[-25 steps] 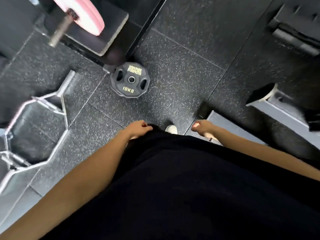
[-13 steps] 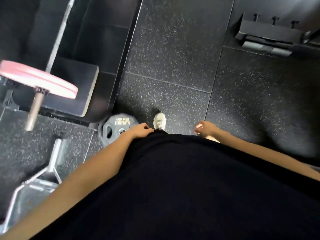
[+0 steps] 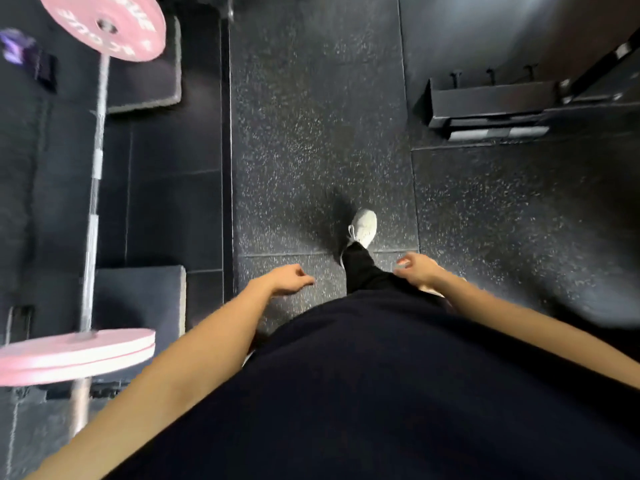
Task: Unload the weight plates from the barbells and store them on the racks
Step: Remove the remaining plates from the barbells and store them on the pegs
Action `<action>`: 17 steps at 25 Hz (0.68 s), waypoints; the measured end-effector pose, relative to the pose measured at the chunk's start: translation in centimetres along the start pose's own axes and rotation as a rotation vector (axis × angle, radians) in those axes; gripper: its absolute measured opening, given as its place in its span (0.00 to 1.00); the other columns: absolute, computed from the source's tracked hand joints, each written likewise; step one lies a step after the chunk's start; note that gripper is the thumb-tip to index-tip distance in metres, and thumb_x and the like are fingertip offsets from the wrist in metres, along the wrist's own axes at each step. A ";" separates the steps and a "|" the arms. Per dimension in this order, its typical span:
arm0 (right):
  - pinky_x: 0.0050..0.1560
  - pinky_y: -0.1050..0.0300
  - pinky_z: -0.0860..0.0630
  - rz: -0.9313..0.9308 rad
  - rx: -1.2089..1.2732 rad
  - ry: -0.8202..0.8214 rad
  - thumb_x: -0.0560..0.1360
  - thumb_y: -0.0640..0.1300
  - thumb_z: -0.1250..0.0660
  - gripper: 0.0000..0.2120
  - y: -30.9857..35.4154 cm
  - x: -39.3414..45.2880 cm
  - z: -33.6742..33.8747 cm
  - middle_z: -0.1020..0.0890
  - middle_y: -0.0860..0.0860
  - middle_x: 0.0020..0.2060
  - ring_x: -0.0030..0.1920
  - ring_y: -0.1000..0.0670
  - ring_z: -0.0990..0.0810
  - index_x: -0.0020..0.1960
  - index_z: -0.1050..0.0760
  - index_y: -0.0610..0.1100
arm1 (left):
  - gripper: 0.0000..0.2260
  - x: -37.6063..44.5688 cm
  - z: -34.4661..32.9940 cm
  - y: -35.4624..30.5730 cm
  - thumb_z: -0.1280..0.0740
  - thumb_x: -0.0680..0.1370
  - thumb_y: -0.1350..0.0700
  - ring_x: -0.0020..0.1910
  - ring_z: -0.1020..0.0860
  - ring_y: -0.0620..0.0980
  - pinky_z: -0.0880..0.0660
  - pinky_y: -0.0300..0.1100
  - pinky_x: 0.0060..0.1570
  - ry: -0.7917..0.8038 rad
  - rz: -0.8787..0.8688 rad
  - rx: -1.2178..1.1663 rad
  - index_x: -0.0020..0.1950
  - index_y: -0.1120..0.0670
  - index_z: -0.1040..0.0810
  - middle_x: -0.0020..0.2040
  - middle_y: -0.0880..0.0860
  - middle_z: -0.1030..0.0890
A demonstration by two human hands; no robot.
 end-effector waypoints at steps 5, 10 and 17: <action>0.58 0.55 0.27 0.019 -0.067 0.060 0.76 0.46 0.34 0.15 6.4 9.1 12.4 0.19 0.43 0.59 0.58 0.43 0.21 0.60 0.23 0.42 | 0.20 5.9 13.1 -6.6 0.38 0.78 0.42 0.62 0.26 0.53 0.32 0.44 0.58 -0.026 0.058 -0.019 0.64 0.54 0.26 0.65 0.54 0.24; 0.56 0.55 0.27 0.095 -0.126 0.042 0.78 0.45 0.36 0.13 12.7 15.2 23.0 0.19 0.44 0.59 0.59 0.44 0.21 0.59 0.23 0.40 | 0.18 10.1 25.2 -12.7 0.37 0.78 0.42 0.63 0.26 0.52 0.33 0.42 0.59 -0.179 0.026 -0.102 0.62 0.50 0.24 0.65 0.52 0.23; 0.55 0.56 0.27 0.080 -0.103 0.073 0.77 0.45 0.36 0.13 19.8 24.0 32.1 0.19 0.46 0.59 0.58 0.46 0.21 0.59 0.23 0.42 | 0.16 18.1 37.2 -18.2 0.37 0.77 0.42 0.61 0.26 0.50 0.33 0.42 0.60 -0.078 0.022 -0.089 0.60 0.46 0.23 0.64 0.49 0.24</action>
Point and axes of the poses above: each hand's wrist, its own x-axis towards the middle knuckle, its own z-axis out of the back of the hand, y = z × x, the point moved 7 cm from there along x, towards the middle knuckle
